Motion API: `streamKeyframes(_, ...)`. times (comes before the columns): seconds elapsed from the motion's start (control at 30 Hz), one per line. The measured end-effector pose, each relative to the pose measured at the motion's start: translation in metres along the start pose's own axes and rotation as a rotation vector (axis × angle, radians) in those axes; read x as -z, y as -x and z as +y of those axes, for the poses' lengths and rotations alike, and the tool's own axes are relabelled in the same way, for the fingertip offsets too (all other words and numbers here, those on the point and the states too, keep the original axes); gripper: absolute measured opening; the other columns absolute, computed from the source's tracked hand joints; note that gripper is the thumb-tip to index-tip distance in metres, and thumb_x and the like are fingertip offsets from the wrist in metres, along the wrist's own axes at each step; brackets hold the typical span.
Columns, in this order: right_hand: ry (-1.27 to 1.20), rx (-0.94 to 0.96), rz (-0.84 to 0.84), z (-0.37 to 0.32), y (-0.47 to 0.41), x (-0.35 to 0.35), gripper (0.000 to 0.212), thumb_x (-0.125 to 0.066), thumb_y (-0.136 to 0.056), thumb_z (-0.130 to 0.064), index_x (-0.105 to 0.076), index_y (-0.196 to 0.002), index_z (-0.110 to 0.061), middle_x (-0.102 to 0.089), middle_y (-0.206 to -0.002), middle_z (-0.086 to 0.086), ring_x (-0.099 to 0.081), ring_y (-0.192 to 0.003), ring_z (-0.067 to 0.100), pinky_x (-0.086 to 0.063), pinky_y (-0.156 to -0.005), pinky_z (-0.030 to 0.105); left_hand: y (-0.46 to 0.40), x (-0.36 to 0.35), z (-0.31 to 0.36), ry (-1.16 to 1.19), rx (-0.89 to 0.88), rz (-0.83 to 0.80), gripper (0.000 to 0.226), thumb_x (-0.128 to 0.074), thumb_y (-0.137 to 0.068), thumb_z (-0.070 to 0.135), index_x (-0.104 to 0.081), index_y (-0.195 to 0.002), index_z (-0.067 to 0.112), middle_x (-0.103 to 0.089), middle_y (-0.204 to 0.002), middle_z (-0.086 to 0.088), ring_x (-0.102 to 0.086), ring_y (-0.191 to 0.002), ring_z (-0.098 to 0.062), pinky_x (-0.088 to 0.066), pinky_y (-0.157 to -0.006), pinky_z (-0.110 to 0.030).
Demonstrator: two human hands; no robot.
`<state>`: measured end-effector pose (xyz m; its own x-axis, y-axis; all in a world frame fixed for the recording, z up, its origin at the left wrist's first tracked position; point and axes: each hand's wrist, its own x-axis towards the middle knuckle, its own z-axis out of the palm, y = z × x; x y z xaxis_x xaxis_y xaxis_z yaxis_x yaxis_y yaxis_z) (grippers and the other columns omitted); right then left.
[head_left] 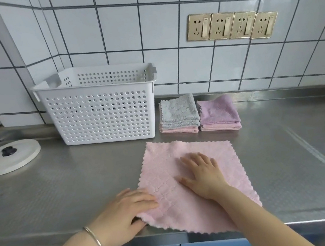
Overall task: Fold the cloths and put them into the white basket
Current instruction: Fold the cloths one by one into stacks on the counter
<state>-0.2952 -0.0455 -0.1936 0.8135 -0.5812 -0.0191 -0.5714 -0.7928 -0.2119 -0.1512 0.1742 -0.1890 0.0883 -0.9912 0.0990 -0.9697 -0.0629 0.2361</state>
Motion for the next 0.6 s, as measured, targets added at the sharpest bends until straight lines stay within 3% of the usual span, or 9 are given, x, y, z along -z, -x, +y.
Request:
streamKeyframes(0.07, -0.052, 0.111, 0.008, -0.003, 0.01, 0.003, 0.07, -0.03, -0.081, -0.074, -0.034, -0.141, -0.038, -0.029, -0.151, -0.008, -0.017, -0.142, 0.017, -0.012, -0.117, 0.037, -0.005, -0.001, -0.001, 0.19, 0.03, 0.01, 0.05, -0.033, -0.076, 0.04, -0.062, -0.117, 0.037, -0.054, -0.128, 0.024, -0.036, -0.126, 0.01, -0.017, -0.105, 0.002)
streamKeyframes(0.13, -0.098, 0.211, 0.007, -0.009, 0.027, 0.006, 0.053, -0.037, -0.089, -0.06, -0.045, -0.135, -0.035, -0.036, -0.147, -0.01, -0.027, -0.138, 0.014, -0.019, -0.115, 0.035, -0.01, -0.002, 0.0, 0.294, 0.076, 0.015, 0.053, -0.029, -0.077, 0.046, -0.063, -0.116, 0.037, -0.054, -0.126, 0.026, -0.037, -0.126, 0.011, -0.017, -0.103, 0.003)
streamKeyframes(0.17, -0.128, 0.23, -0.004, -0.015, 0.036, 0.008, 0.053, -0.035, -0.089, -0.062, -0.051, -0.13, -0.033, -0.041, -0.143, -0.009, -0.032, -0.134, 0.014, -0.025, -0.113, 0.034, -0.012, -0.002, 0.0, 0.322, 0.103, 0.023, 0.049, -0.031, -0.077, 0.048, -0.064, -0.112, 0.039, -0.056, -0.123, 0.026, -0.043, -0.123, 0.01, -0.025, -0.103, 0.0)
streamKeyframes(0.27, -0.107, 0.225, -0.055, -0.035, 0.058, 0.014, 0.083, -0.015, -0.071, -0.081, -0.063, -0.114, -0.03, -0.058, -0.124, -0.009, -0.048, -0.116, 0.015, -0.042, -0.092, 0.032, -0.017, -0.003, 0.0, 0.381, 0.199, 0.078, 0.037, -0.035, -0.075, 0.054, -0.064, -0.093, 0.039, -0.071, -0.1, 0.012, -0.064, -0.094, -0.006, -0.049, -0.088, -0.03)
streamKeyframes(0.3, -0.042, 0.227, -0.053, -0.039, 0.064, 0.015, 0.079, -0.021, -0.071, -0.082, -0.063, -0.11, -0.029, -0.06, -0.117, -0.009, -0.05, -0.11, 0.015, -0.043, -0.083, 0.03, -0.018, -0.004, -0.001, 0.4, 0.233, 0.102, 0.039, -0.035, -0.074, 0.055, -0.063, -0.09, 0.035, -0.071, -0.088, 0.008, -0.065, -0.083, -0.011, -0.05, -0.08, -0.035)
streamKeyframes(0.37, 0.086, 0.217, -0.02, -0.038, 0.069, 0.017, 0.044, -0.045, -0.082, -0.055, -0.062, -0.103, -0.021, -0.062, -0.106, -0.004, -0.054, -0.099, 0.02, -0.038, -0.07, 0.029, -0.02, -0.004, 0.002, 0.45, 0.284, 0.161, 0.04, -0.038, -0.074, 0.056, -0.062, -0.086, 0.026, -0.064, -0.067, 0.005, -0.055, -0.062, -0.013, -0.046, -0.067, -0.034)
streamKeyframes(0.43, 0.123, 0.15, -0.039, -0.023, 0.073, 0.024, 0.023, -0.049, -0.082, -0.023, -0.061, -0.101, -0.017, -0.062, -0.103, 0.001, -0.055, -0.09, 0.024, -0.037, -0.067, 0.029, -0.022, -0.002, 0.003, 0.494, 0.321, 0.245, 0.028, -0.048, -0.08, 0.049, -0.063, -0.081, 0.026, -0.053, -0.056, 0.01, -0.042, -0.052, -0.006, -0.036, -0.057, -0.023)
streamKeyframes(0.53, -0.006, 0.029, -0.145, 0.019, 0.081, 0.04, 0.037, -0.044, -0.076, -0.005, -0.064, -0.102, -0.021, -0.064, -0.108, -0.006, -0.056, -0.094, 0.021, -0.047, -0.075, 0.03, -0.022, 0.005, 0.003, 0.564, 0.32, 0.258, 0.015, -0.058, -0.088, 0.029, -0.066, -0.076, 0.026, -0.05, -0.053, 0.012, -0.039, -0.052, -0.003, -0.029, -0.052, -0.017)
streamKeyframes(0.6, -0.094, -0.04, -0.202, 0.047, 0.089, 0.056, 0.042, -0.042, -0.076, -0.003, -0.068, -0.101, -0.025, -0.067, -0.103, -0.012, -0.058, -0.096, 0.014, -0.049, -0.082, 0.029, -0.023, 0.009, 0.002, 0.599, 0.299, 0.209, 0.012, -0.06, -0.087, 0.027, -0.065, -0.076, 0.029, -0.05, -0.057, 0.01, -0.038, -0.054, -0.001, -0.03, -0.054, -0.018)
